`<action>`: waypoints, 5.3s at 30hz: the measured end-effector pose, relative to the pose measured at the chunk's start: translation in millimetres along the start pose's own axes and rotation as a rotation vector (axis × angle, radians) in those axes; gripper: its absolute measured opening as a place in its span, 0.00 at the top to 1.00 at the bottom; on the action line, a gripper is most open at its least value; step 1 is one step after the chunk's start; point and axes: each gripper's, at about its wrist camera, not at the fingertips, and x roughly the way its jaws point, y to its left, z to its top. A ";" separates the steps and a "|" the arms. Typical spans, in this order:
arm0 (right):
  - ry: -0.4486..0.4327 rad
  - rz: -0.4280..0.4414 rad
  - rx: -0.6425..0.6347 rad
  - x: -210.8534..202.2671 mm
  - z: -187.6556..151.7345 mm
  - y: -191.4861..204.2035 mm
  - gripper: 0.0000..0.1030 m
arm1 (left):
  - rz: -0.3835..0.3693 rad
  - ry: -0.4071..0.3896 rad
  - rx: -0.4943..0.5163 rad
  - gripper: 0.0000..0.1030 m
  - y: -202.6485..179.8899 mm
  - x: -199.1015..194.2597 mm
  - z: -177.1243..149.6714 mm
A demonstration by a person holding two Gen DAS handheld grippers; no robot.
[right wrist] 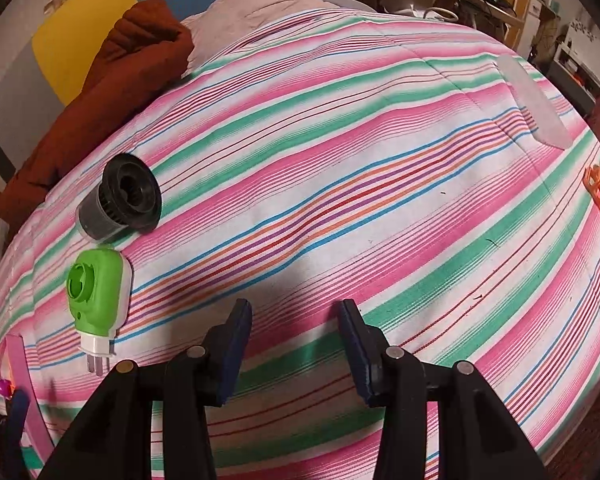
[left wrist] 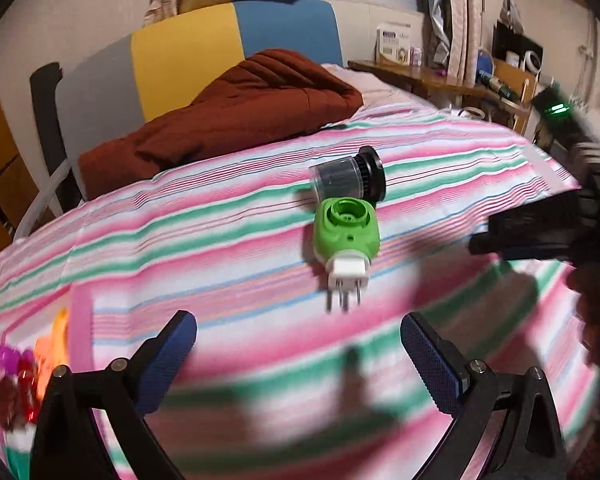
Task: Organize rigid objects
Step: 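Move both tools back toward the green plug and black cylinder, then grasp the green plug-in device with the left tool while the right tool grasps the black cylinder, then carry the green plug-in device into the tray and open the left tool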
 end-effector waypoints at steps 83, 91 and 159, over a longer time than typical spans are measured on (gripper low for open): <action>-0.295 0.131 -0.209 -3.8 35.8 59.3 0.32 | 0.008 -0.035 -0.062 0.48 35.8 19.7 -31.7; -0.331 0.151 -0.278 10.0 45.9 72.0 0.32 | 0.006 -0.035 -0.064 0.48 35.2 19.9 -31.8; -0.252 0.182 -0.375 -35.4 -46.4 100.1 0.58 | -0.028 -0.069 -0.304 0.49 127.3 -147.6 -144.2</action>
